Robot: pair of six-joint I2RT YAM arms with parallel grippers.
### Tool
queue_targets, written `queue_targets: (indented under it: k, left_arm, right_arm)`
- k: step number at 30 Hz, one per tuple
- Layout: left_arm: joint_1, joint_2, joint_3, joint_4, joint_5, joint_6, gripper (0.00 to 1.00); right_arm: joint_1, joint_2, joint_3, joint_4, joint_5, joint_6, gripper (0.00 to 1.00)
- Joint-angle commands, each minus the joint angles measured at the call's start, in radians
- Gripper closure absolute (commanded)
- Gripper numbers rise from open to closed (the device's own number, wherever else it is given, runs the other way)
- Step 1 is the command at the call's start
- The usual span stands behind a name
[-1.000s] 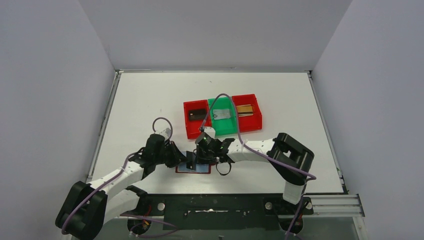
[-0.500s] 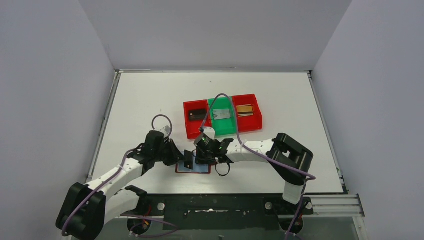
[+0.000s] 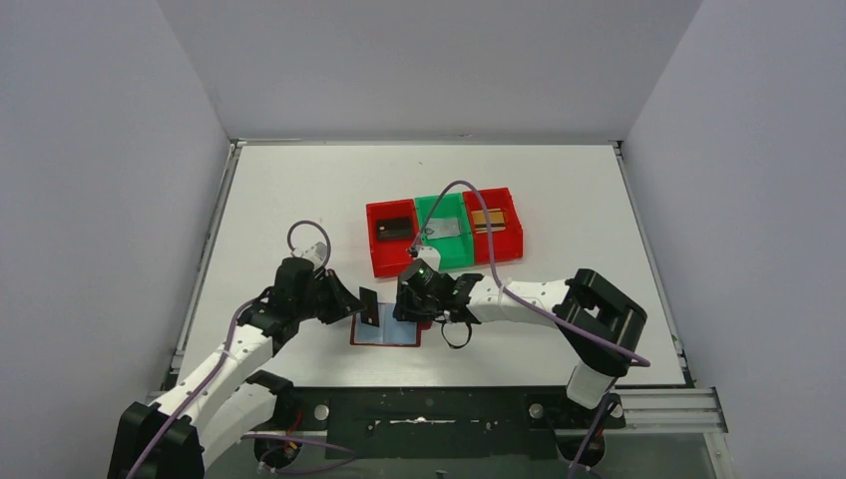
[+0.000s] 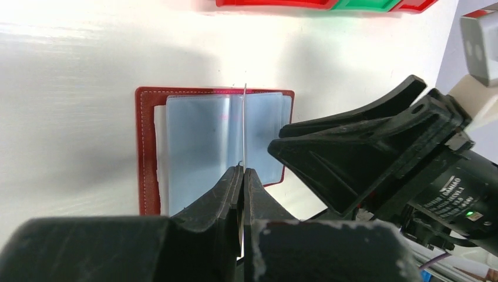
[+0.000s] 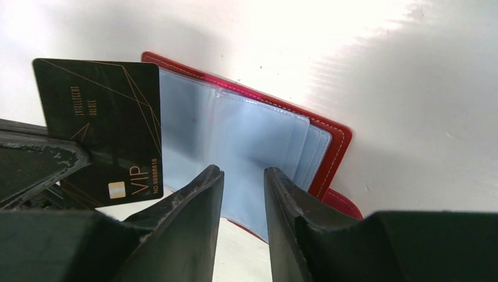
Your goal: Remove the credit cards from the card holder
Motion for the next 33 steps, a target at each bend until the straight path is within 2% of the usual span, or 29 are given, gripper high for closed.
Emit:
queue_targets:
  k: [1,5,10,16,21,27,33]
  left_arm:
    - [0.013,-0.056,0.06,-0.045,-0.052,0.006,1.0]
    - [0.019,-0.116,0.063,-0.093,-0.132,-0.007,1.0]
    - [0.024,-0.203,0.065,-0.15,-0.207,-0.033,1.0]
    - [0.026,-0.266,0.086,-0.211,-0.264,-0.039,1.0]
    - [0.026,-0.285,0.065,-0.195,-0.247,-0.048,1.0]
    - [0.027,-0.268,0.059,-0.181,-0.232,-0.047,1.0]
    - [0.027,-0.28,0.059,-0.179,-0.242,-0.054,1.0]
  right_arm:
    - [-0.013,-0.077,0.029,0.03,0.017,-0.034,0.66]
    - [-0.011,-0.044,0.068,0.038,-0.006,-0.04,0.67]
    - [-0.009,0.018,0.075,0.15,-0.114,-0.026,0.7]
    - [0.001,0.112,0.14,0.112,-0.149,-0.048,0.76]
    - [0.008,0.113,0.117,0.067,-0.092,-0.029,0.77]
    - [0.017,0.086,0.116,-0.083,0.045,-0.015,0.8]
    - [0.021,0.053,0.151,-0.063,0.026,-0.054,0.8]
